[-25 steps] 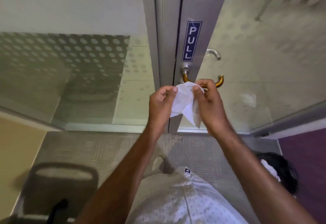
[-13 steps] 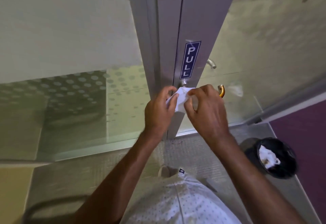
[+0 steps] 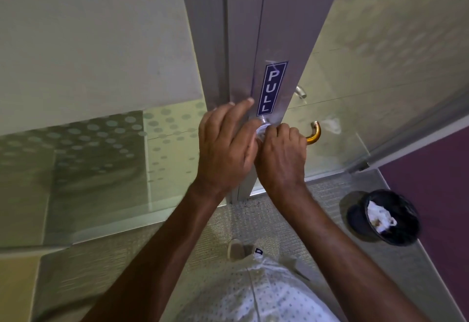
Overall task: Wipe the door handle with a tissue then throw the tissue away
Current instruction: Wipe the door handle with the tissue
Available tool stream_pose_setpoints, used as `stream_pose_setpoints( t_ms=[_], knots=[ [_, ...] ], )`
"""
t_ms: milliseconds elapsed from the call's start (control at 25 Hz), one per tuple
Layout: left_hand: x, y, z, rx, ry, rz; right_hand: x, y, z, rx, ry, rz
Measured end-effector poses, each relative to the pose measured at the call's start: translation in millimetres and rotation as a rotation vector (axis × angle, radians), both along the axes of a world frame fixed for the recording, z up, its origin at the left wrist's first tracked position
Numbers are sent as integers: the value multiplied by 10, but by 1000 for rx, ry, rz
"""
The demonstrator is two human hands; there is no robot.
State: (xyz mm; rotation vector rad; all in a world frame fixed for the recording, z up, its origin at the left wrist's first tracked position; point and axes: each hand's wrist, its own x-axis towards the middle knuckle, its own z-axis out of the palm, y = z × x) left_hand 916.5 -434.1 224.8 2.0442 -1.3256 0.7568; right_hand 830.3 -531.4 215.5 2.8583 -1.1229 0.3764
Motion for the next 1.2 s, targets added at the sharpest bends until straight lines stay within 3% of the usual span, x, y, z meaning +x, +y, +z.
stream_pose_setpoints(
  t_ms=[360,520,800,1200],
  knots=[
    [323,-306,227,-7,-215,151,130,-90,-39,83,253,-31],
    [363,-377,172,-33,-247,223,92,-209,-83,56,256,88],
    [378,-418,165,-80,-253,234,-49,-39,-238,-15,93,56],
    [380,-441,143,-102,-292,271,44,-368,-68,-10,283,265]
  ],
)
